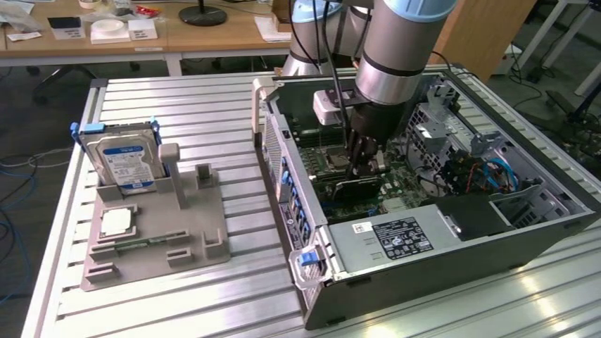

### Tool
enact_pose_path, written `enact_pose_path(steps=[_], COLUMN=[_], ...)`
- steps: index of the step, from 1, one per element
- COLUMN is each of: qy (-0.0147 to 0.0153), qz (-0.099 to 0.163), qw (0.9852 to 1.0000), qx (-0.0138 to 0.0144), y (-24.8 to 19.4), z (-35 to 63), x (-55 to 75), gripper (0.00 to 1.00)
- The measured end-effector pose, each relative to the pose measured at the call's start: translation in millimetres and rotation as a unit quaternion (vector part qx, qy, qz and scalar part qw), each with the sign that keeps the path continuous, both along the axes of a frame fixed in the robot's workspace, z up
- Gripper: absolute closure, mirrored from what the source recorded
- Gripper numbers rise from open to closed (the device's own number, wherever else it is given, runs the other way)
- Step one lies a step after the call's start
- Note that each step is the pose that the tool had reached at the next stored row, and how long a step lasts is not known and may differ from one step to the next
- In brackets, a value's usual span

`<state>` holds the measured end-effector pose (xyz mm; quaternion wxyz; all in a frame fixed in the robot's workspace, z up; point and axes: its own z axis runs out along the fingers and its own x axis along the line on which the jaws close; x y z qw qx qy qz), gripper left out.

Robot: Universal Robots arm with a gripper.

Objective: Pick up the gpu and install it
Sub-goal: 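Press down on the gpu until it lock into place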

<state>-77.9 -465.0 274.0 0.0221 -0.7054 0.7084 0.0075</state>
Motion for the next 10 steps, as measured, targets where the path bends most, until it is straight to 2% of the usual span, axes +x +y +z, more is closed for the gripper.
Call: enact_pose_path(steps=[10], qy=[0.0], qz=[0.001], qw=[1.0], qx=[0.0], y=[0.0], z=[0.0], x=[0.0], gripper=[0.89])
